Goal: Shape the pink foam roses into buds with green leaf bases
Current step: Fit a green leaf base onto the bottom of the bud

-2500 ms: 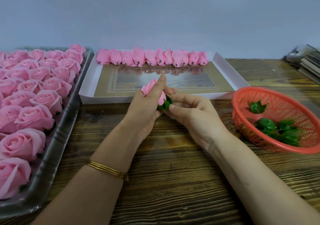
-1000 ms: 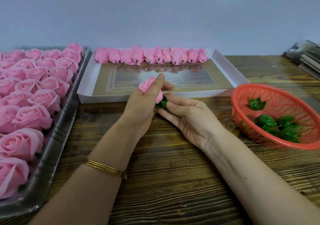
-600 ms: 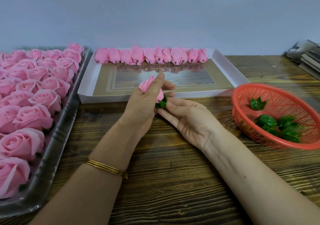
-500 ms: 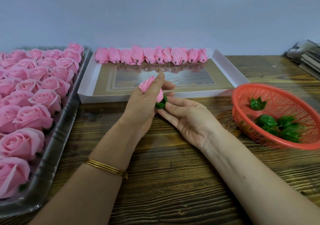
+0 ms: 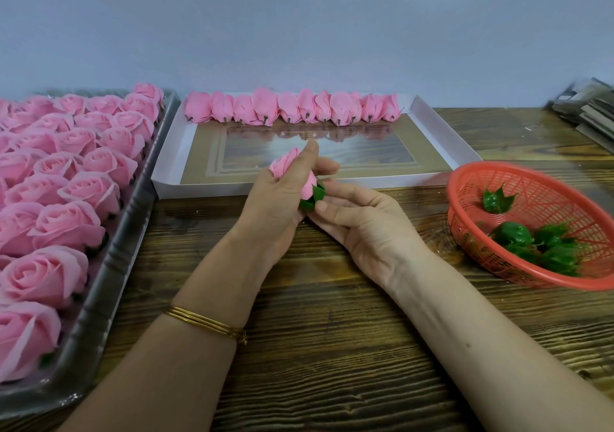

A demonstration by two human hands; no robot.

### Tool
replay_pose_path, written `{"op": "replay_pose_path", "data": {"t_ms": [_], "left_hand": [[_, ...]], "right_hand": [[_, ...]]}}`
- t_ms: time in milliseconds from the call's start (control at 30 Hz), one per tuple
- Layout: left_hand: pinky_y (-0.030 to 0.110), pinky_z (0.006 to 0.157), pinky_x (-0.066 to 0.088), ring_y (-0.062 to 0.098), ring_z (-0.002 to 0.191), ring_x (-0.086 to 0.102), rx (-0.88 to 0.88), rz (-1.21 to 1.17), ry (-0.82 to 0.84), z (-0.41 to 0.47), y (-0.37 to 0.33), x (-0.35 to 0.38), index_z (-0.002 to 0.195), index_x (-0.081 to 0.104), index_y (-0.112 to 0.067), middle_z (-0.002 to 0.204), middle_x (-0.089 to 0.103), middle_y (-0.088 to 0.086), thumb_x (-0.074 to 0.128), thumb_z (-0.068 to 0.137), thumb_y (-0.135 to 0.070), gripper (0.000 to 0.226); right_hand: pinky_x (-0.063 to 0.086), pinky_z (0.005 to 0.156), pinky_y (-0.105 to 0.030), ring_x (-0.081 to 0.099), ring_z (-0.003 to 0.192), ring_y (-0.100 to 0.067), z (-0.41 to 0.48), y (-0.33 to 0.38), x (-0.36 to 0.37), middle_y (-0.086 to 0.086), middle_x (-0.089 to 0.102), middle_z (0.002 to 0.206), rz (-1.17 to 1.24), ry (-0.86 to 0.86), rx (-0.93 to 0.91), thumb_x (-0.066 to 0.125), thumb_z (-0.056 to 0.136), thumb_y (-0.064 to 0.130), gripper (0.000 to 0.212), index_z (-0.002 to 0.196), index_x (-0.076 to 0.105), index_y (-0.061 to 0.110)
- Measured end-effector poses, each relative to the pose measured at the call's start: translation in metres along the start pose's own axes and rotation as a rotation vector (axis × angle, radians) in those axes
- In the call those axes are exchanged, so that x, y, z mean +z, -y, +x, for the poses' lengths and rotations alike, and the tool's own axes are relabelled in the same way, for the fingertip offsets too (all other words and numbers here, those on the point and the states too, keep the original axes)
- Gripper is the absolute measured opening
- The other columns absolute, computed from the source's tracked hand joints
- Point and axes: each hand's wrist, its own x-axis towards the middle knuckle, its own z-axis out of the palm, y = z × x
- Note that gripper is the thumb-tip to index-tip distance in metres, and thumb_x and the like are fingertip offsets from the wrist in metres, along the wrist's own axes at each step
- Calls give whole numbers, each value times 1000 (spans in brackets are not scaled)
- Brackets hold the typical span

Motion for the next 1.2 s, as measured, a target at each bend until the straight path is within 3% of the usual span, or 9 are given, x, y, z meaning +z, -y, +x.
{"op": "replay_pose_path", "data": {"t_ms": [100,200,300,500,600,733,867,1000,1200], "left_hand": [[32,81,53,15,85,68,3,2,-6,0,-1,-1,79,70,-14,89,72,2,54,97,-39,35],[31,82,52,12,86,67,2,11,-19,-1,-1,-2,79,71,-15,88,72,0,56,96,-41,34],[33,84,51,14,87,65,6,4,-29,-1,-2,-2,80,70,-15,86,71,1,56,95,-41,33],[27,76,52,9,81,68,7,-3,-11,-2,-2,0,74,71,-19,86,72,-2,55,94,-42,34],[26,78,55,12,86,70,3,-23,-10,-2,-3,0,72,72,-20,89,73,-1,58,87,-46,33],[30,86,56,14,89,70,-5,-47,0,-2,-3,-1,67,73,-23,90,74,1,58,85,-46,33],[30,83,55,15,89,71,-27,-80,12,-2,-6,-2,70,73,-18,90,74,3,61,74,-49,33],[29,84,56,14,90,71,-15,-71,36,-3,-6,-1,63,75,-26,89,74,1,61,74,-49,30],[29,83,55,14,92,71,-3,-68,28,-2,-6,-1,66,76,-27,91,74,-1,60,74,-50,30]], "right_hand": [[61,74,-31,73,78,-24,0,-1,0,-18,73,86,-16,10,-3,57,80,-22,30,107,63,-10],[60,80,-32,73,84,-26,1,0,0,-21,72,97,16,35,3,54,87,-15,26,111,63,-11],[58,83,-32,73,82,-25,2,1,1,-20,73,95,23,62,25,48,94,-8,21,106,66,-8],[59,80,-33,71,88,-27,1,-1,2,-25,69,111,76,24,10,49,90,-15,27,115,59,-15],[59,79,-32,70,87,-31,0,0,2,-25,69,104,96,29,29,49,89,-17,25,112,57,-19],[59,80,-32,68,91,-34,0,-1,1,-31,65,113,97,15,43,50,87,-18,29,116,56,-20],[59,81,-33,70,88,-30,0,0,0,-24,69,100,87,23,60,53,85,-18,28,112,57,-18],[60,78,-33,72,80,-25,0,1,-1,-19,71,87,70,15,50,55,81,-19,20,100,61,-12],[60,79,-33,72,81,-25,1,-2,0,-19,72,90,24,1,13,56,83,-18,21,102,64,-12]]}}
